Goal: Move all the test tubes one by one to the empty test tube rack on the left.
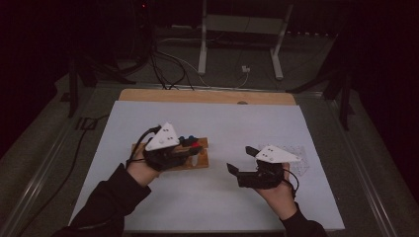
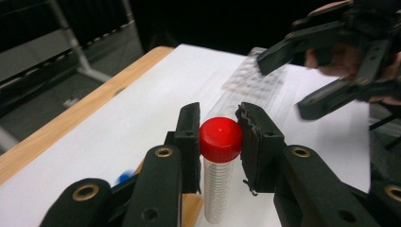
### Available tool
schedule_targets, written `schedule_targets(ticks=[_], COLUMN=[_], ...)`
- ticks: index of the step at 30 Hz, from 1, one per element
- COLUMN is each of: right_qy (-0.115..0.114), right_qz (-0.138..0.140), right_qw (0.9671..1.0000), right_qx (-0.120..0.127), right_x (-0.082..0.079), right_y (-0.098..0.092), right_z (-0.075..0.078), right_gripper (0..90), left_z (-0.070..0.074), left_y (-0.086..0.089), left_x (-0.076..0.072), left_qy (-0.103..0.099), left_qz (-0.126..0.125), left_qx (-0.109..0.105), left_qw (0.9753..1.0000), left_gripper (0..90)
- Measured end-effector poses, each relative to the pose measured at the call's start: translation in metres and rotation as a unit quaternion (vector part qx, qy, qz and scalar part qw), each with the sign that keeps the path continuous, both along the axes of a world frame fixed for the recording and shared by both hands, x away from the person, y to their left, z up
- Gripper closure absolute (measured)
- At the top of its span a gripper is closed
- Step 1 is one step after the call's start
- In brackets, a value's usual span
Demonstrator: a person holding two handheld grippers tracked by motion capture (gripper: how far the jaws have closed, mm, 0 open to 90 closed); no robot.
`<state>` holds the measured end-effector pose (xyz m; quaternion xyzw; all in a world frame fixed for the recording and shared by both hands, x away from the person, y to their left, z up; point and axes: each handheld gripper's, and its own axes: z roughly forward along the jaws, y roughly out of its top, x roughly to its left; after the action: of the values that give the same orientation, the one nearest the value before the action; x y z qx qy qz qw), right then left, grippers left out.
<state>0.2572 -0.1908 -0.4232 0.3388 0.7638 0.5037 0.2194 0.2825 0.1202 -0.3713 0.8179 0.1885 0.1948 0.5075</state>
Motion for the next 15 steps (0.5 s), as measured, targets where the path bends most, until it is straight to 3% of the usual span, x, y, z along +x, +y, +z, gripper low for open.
schedule_targets(ticks=[4,10,15], right_qy=[0.003,0.006,0.002], right_qz=[0.001,0.022,0.020], right_qw=[1.0000,0.9996,0.9997], right_qx=[0.008,0.020,0.016], right_x=[0.001,0.000,0.000], right_y=[-0.001,-0.004,-0.003], right_z=[0.000,0.001,0.001], right_gripper=[2.3,0.0,0.0], left_z=[0.004,0.006,0.006], left_y=[0.024,0.058,0.082], left_x=[-0.004,-0.006,-0.003], left_qy=[-0.008,-0.006,-0.011], left_qz=[0.027,0.069,0.114], left_qx=[0.001,-0.001,-0.001], left_qw=[0.9996,0.9976,0.9934], left_gripper=[71.9,71.9,71.9])
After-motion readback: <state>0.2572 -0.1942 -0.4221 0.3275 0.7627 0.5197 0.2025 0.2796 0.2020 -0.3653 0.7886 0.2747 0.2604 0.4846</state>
